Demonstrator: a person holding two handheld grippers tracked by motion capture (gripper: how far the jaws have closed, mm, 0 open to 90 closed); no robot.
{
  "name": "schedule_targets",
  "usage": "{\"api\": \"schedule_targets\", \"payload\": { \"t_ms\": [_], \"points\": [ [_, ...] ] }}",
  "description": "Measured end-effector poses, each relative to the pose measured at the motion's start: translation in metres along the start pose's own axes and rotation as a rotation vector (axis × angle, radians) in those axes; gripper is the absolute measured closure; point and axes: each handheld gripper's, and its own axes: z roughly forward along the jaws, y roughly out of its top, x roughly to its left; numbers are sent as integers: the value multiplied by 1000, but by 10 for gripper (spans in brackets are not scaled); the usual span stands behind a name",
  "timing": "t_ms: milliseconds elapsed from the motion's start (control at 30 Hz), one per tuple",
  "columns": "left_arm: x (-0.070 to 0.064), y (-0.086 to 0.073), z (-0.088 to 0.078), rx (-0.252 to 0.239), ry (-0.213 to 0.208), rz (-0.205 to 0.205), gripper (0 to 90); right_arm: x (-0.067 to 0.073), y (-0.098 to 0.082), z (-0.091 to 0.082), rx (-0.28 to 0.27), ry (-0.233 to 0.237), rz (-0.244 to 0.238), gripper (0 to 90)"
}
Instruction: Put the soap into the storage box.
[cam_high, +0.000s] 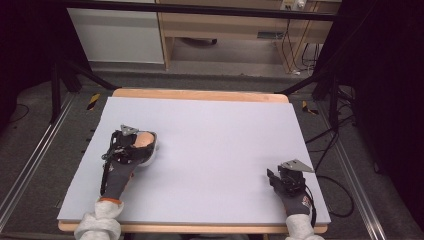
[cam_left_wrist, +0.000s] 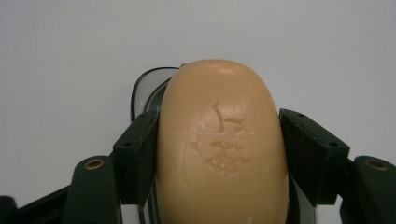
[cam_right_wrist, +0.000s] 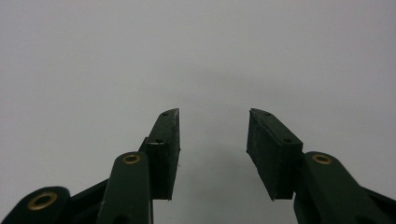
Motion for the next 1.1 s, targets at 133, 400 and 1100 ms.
{"api": "schedule_targets", "payload": {
  "t_ms": [133,400,1100],
  "points": [
    [-2,0,-2,-10,0,3,302,0,0,0,1,1,0,539],
    [-3,2,-10,-37,-15,12,298,1,0,0,0,1,1,538],
    [5,-30,-56,-132,-64,28,251,-2,-1,-1,-7,-13,13,478]
  ]
}}
